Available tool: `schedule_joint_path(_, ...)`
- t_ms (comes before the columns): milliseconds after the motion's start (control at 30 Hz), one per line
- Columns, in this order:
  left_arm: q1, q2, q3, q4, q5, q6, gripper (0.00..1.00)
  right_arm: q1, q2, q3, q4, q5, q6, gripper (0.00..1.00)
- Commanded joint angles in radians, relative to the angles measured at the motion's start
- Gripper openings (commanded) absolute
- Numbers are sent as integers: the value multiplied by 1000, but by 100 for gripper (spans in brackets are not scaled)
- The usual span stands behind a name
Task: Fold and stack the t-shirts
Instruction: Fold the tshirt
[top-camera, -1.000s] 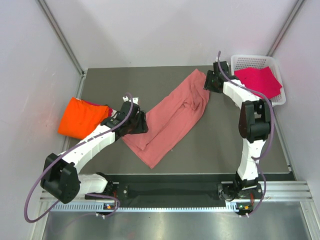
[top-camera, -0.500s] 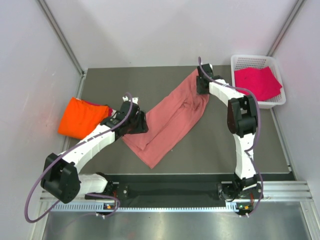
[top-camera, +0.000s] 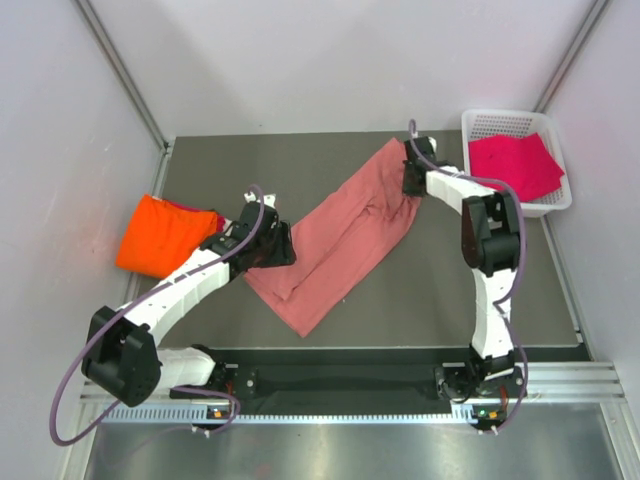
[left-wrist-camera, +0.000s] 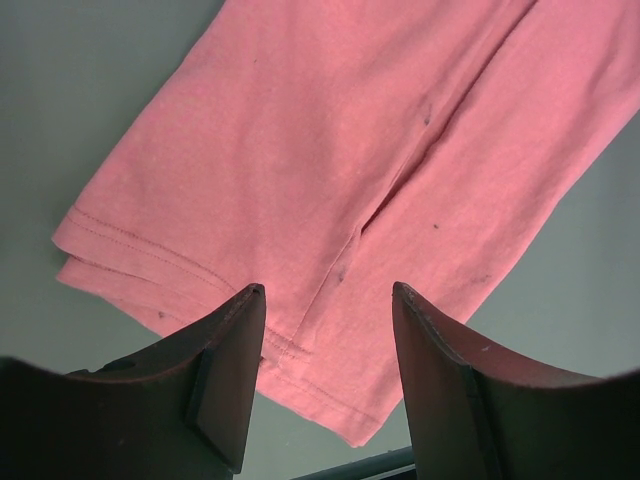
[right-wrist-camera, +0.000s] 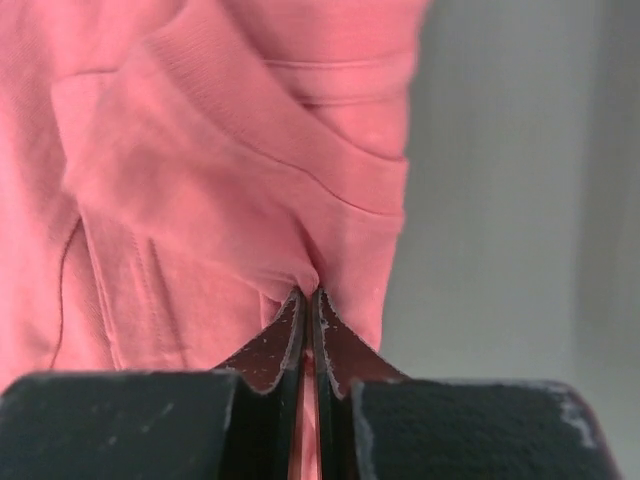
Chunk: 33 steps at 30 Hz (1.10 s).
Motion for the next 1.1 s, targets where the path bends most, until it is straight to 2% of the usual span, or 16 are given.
schedule_joint_path(0, 6, 0, -2, 31, 11, 5, 59, -100, -131, -125, 120, -177, 156, 0)
schedule_joint_path(33, 7, 0, -4, 34, 10, 4, 59, -143, -142, -191, 167, -244, 183, 1)
schedule_joint_path(67, 6, 0, -5, 34, 13, 4, 59, -162, -153, -223, 195, -259, 205, 13)
schedule_joint_path(133, 6, 0, -7, 37, 13, 4, 59, -208, -192, -294, 273, -314, 268, 26)
schedule_joint_path(167, 9, -2, -8, 37, 14, 4, 59, -220, -209, -360, 298, -317, 283, 46)
schedule_joint_path(300, 9, -3, -7, 36, 10, 4, 59, -242, -269, -434, 358, -303, 291, 56)
schedule_joint_path(633, 12, 41, 7, 39, -19, 4, 59, -162, -275, -319, 258, -199, 159, 59)
schedule_joint_path(767, 17, 53, 10, 37, -47, 2, 59, -142, -265, -277, 223, -148, 149, 69)
schedule_joint_path(833, 15, 49, 8, 42, -52, -3, 59, -140, -255, -256, 194, -109, 159, 70)
schedule_joint_path(1067, 21, 43, 18, 37, -73, -4, 59, -136, -281, -250, 151, 28, 184, 64)
